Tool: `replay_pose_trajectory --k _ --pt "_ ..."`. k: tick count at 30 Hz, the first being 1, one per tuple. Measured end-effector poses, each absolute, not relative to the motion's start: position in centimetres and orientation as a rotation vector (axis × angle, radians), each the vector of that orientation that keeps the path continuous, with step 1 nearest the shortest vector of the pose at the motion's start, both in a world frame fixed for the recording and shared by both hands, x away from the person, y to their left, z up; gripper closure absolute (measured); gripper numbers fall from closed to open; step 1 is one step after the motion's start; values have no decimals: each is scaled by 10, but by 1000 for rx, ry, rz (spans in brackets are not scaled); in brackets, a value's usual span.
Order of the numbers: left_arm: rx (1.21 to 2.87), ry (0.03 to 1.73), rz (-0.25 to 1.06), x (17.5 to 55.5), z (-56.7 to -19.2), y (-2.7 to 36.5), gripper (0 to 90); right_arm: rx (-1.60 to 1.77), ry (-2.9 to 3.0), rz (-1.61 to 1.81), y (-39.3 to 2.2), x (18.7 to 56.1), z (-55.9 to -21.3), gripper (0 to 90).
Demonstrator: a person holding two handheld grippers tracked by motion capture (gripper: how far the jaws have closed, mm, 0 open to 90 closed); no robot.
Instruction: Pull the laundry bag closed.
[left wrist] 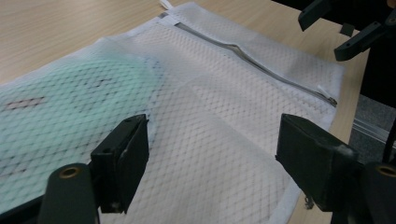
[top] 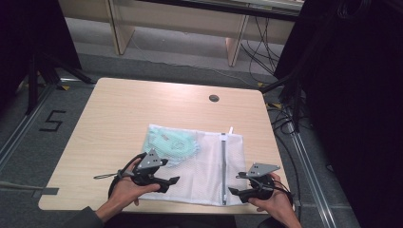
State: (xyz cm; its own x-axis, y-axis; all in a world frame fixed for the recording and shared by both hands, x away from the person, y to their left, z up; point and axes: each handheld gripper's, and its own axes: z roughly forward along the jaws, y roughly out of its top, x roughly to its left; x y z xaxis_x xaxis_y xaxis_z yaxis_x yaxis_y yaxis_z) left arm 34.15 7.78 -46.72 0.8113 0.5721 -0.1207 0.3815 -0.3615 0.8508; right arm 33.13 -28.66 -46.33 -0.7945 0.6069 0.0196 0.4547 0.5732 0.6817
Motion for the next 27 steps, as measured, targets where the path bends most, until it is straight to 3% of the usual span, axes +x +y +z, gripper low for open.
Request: replay_pose_trajectory --k 3,17,27 --pt "2018 686 233 341 -469 67 241 858 2624 1029 -283 331 -464 321" --pt "2069 614 227 343 -477 48 236 672 2839 928 -266 330 -473 546" --pt "2076 625 206 339 -481 45 236 604 2920 882 -262 331 -481 588"
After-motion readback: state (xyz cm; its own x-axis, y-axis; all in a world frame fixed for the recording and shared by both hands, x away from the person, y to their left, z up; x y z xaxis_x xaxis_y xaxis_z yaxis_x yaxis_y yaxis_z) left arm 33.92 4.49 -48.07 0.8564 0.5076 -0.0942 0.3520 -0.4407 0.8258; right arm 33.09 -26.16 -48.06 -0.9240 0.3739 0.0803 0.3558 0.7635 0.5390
